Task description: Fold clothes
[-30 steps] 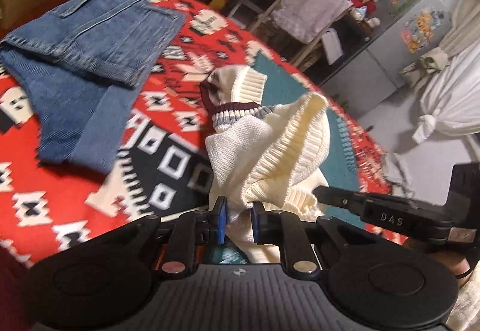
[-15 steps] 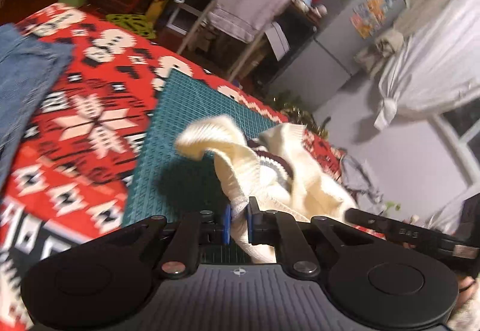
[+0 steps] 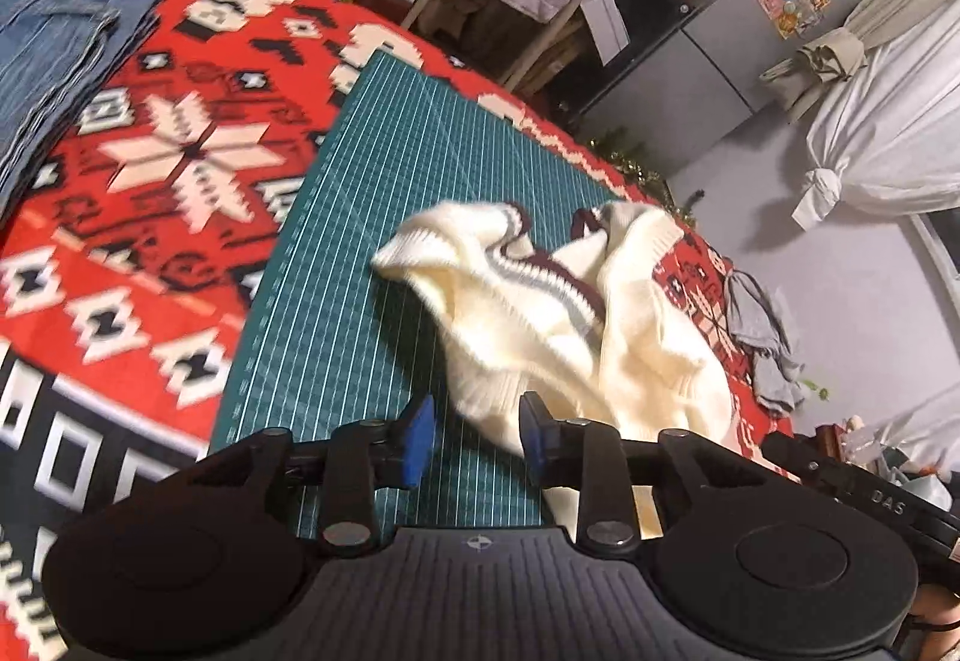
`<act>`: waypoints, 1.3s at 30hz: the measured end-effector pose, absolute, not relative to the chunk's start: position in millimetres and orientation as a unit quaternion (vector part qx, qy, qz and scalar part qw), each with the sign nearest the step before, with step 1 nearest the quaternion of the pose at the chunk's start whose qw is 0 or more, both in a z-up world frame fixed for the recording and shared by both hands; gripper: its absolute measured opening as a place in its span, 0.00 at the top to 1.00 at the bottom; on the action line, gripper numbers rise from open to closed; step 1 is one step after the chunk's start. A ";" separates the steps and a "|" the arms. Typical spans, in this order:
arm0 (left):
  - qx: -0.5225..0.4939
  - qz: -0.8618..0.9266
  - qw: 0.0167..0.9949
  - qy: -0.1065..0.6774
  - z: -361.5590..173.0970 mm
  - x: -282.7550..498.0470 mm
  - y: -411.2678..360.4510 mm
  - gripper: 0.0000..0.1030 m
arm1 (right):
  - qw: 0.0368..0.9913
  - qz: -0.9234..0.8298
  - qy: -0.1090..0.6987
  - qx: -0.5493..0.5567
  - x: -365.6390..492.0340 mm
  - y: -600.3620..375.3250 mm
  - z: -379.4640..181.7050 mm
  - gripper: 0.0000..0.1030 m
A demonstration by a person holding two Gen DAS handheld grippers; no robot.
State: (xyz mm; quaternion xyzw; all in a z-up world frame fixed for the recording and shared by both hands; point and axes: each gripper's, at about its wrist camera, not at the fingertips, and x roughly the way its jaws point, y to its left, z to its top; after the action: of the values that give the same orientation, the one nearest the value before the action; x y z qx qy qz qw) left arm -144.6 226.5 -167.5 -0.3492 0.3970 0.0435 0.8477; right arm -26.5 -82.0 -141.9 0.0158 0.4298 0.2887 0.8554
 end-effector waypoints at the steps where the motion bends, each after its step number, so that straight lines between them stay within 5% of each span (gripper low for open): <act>1: -0.351 0.042 0.846 0.399 -167.9 -148.8 226.5 0.69 | 0.851 0.293 0.435 0.019 -31.6 -88.2 -140.4 0.65; 8: -0.362 0.011 0.836 0.413 -168.3 -170.5 213.4 0.69 | 0.828 0.322 0.459 -0.001 -77.2 -122.4 -136.9 0.44; 13: -0.350 -0.038 0.835 0.422 -160.5 -169.1 186.8 0.67 | 0.818 0.340 0.465 -0.011 -103.7 -129.1 -138.3 0.43; 14: -0.348 -0.048 0.835 0.424 -159.2 -167.1 181.2 0.66 | 0.815 0.345 0.465 -0.017 -107.4 -127.6 -139.6 0.45; 17: -0.346 -0.070 0.831 0.429 -157.8 -156.4 166.1 0.64 | 0.804 0.354 0.477 -0.030 -114.8 -122.9 -147.6 0.82; 27: -0.367 -0.063 0.807 0.459 -168.2 -106.4 129.5 0.58 | 0.809 0.354 0.468 -0.020 -118.0 -126.3 -143.2 0.83; 29: -0.370 -0.046 0.801 0.468 -173.9 -99.7 126.7 0.62 | 0.814 0.352 0.462 -0.020 -116.1 -127.0 -139.6 0.82; 31: -0.374 -0.031 0.800 0.469 -178.7 -97.0 126.7 0.83 | 0.821 0.347 0.452 -0.010 -110.4 -128.6 -133.4 0.81; 33: -0.386 -0.025 0.798 0.462 -181.4 -98.1 129.8 0.92 | 0.828 0.342 0.444 0.000 -103.6 -129.1 -128.3 0.81; 39: -0.385 -0.029 0.806 0.449 -177.7 -110.6 133.6 0.96 | 0.823 0.343 0.451 -0.012 -71.8 -102.2 -141.4 0.75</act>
State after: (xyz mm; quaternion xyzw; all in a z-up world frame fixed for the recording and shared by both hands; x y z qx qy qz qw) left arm -110.6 133.6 -177.7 -0.3847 0.4494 -0.0286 0.8057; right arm -71.8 -102.2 -141.4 -0.0123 0.4514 0.3434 0.8235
